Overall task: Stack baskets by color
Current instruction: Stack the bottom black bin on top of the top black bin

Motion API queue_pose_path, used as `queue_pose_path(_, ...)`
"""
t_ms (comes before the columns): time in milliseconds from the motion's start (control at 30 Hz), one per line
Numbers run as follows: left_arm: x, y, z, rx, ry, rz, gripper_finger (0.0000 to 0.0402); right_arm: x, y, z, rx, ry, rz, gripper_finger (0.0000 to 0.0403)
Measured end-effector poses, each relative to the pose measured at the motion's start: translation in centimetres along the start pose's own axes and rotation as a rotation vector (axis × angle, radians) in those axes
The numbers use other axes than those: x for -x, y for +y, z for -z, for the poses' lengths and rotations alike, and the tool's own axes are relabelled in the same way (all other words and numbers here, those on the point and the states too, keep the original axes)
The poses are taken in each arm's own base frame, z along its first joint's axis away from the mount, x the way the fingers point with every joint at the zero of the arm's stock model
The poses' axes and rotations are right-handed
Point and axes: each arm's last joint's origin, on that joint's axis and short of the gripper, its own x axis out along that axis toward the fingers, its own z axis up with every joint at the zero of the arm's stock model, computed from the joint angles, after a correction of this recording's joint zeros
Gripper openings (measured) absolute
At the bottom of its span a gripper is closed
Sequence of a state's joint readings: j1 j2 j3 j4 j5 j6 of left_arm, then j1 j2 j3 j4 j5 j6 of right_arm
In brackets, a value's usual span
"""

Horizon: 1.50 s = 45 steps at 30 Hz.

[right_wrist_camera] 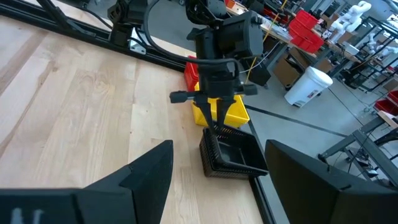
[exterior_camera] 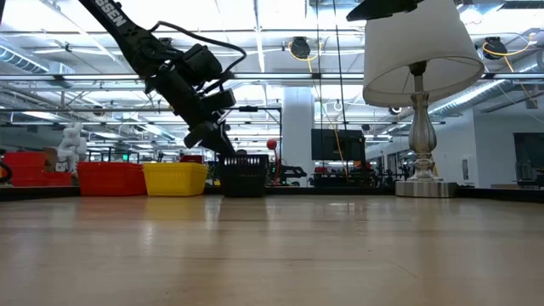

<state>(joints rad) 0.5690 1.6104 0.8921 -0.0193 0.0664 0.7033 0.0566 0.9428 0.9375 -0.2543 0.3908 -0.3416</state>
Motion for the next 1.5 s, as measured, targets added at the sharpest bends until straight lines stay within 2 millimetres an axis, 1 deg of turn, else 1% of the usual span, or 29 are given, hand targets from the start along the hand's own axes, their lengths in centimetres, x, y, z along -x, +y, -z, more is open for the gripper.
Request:
queue_pose_path(133, 0.0, 0.1, 0.1, 0.025, 0.023, -0.028, 0.0103, 0.0, 0.0, 0.0, 0.0, 0.0, 0.0, 0.0247)
queue_pose_path(267, 0.0, 0.1, 0.1, 0.035, 0.027, -0.032, 0.0122, 0.0, 0.0, 0.0, 0.0, 0.0, 0.0, 0.0247)
queue_pose_path(633, 0.0, 0.0, 0.2, 0.09, 0.043, -0.021, 0.012, 0.0, 0.0, 0.0, 0.0, 0.001, 0.0, 0.0247)
queue_pose_path(733, 0.0, 0.0, 0.2, 0.104, 0.038, -0.015, 0.0127, 0.0, 0.0, 0.0, 0.0, 0.001, 0.0, 0.0247)
queue_pose_path(933, 0.2, 0.0, 0.2, 0.149, 0.035, -0.014, 0.017, 0.0, 0.0, 0.0, 0.0, 0.001, 0.0, 0.0247)
queue_pose_path(1067, 0.9, 0.1, -0.2, 0.165, 0.001, 0.007, 0.0196, 0.0, 0.0, 0.0, 0.0, 0.001, -0.001, 0.0247)
queue_pose_path(1167, 1.6, 0.2, -0.7, 0.169, -0.029, -0.001, 0.0203, 0.0, 0.0, 0.0, 0.0, 0.001, -0.001, 0.0247)
queue_pose_path(1233, 2.0, 0.3, -1.0, 0.165, -0.046, -0.009, 0.02, 0.0, 0.0, 0.0, 0.0, 0.001, -0.001, 0.0247)
queue_pose_path(1300, 2.0, 0.2, -1.2, 0.159, -0.058, -0.011, 0.0188, 0.0, 0.0, 0.0, 0.0, 0.001, -0.001, 0.0247)
queue_pose_path(1367, 2.0, 0.1, -1.2, 0.153, -0.059, -0.009, 0.0167, 0.0, 0.0, 0.0, 0.0, 0.001, -0.001, 0.0247)
queue_pose_path(1500, 1.8, 0.0, -1.2, 0.144, -0.058, 0.0, 0.011, 0.0, 0.0, 0.0, 0.0, 0.001, -0.001, 0.0247)
